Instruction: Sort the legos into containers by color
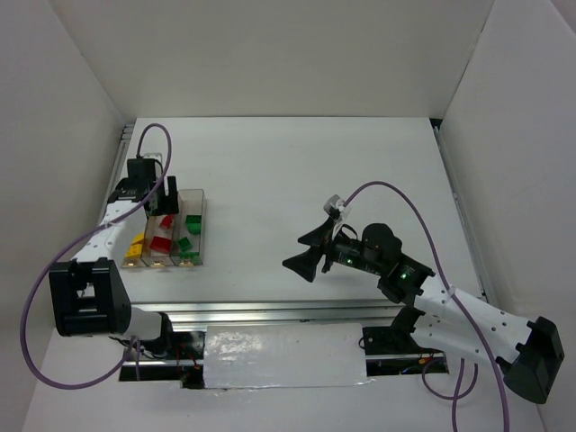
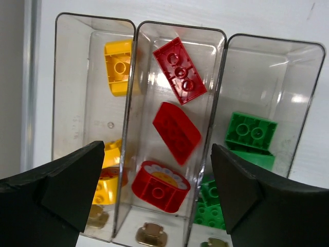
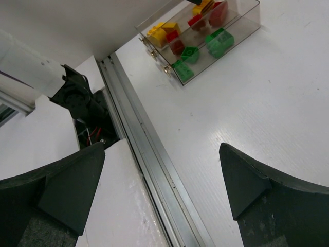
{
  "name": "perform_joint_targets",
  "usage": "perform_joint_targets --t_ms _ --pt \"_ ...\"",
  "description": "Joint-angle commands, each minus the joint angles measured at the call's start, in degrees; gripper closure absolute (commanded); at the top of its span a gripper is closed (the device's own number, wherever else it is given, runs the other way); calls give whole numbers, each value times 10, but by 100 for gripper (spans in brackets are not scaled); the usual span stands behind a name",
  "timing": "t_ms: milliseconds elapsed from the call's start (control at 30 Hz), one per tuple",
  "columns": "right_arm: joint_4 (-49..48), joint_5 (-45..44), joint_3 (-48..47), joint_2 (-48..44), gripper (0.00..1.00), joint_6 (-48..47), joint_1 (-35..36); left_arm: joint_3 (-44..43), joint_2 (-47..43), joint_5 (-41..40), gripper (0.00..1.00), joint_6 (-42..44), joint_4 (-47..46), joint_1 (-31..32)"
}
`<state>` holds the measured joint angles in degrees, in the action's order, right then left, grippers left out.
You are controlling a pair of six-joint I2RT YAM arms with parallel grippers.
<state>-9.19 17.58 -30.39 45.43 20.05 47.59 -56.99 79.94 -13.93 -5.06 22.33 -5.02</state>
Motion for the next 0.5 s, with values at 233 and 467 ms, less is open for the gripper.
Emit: perform_joint_targets --t_ms 233,467 --pt "95 -84 -78 -2 0 40 -2 -44 -116 12 0 -101 46 -5" --pt "471 -401 -279 -46 0 134 7 -69 -341 52 0 -155 144 -4"
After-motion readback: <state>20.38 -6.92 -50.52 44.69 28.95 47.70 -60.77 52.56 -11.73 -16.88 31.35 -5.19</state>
